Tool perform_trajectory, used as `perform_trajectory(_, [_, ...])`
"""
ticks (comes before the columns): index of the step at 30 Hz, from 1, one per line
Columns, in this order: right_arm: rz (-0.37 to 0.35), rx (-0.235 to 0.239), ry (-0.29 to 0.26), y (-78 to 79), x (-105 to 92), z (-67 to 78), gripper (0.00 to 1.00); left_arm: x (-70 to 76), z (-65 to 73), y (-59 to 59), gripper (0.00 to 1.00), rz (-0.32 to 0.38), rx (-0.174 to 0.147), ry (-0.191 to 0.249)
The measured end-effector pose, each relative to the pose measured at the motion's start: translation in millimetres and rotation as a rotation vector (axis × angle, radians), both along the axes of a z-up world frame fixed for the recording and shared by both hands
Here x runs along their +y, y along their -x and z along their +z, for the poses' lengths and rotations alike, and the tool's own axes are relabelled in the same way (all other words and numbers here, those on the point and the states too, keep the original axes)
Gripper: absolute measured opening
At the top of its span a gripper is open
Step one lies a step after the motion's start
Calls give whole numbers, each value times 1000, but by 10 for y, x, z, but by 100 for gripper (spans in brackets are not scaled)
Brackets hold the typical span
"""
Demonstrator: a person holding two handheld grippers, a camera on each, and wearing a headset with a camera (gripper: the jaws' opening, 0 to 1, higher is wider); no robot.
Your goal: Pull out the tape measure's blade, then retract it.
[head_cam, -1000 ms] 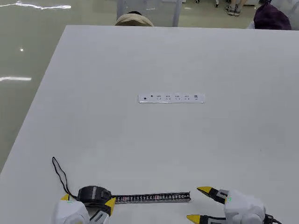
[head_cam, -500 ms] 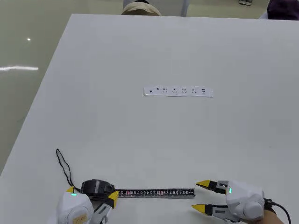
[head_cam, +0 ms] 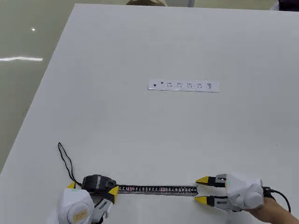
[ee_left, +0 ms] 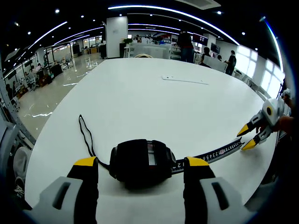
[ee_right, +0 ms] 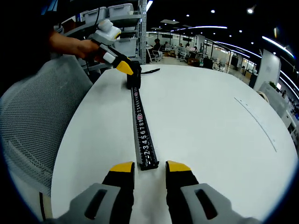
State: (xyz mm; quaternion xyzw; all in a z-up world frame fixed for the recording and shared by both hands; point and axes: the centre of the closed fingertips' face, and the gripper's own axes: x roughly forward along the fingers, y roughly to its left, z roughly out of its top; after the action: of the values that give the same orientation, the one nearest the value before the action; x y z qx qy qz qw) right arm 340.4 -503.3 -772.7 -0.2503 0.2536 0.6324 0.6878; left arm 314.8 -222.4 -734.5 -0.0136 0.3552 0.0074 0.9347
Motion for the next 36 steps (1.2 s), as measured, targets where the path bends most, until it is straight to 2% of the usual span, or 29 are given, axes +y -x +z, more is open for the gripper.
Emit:
perform_trajectory(7, [47,19,2,34,25,-58,15,-8,-20,5,72,8,1,-2])
perform_trajectory(15, [60,20,-7,33,24,-54,14,-1,-32,-1,71,17,-5,-8])
perform_trajectory(23, [56,22,-3,27,23,-66,13,30,-40,-5,68,67,-25,-15])
perform_trajectory(32, [38,12,-6,1,26,-63,13,17,-72,-92,65,114,-45,-4])
perform_trajectory(36, [35,13,-7,-5,21,-69,13,11,-109,-114,65,130,-44,-6])
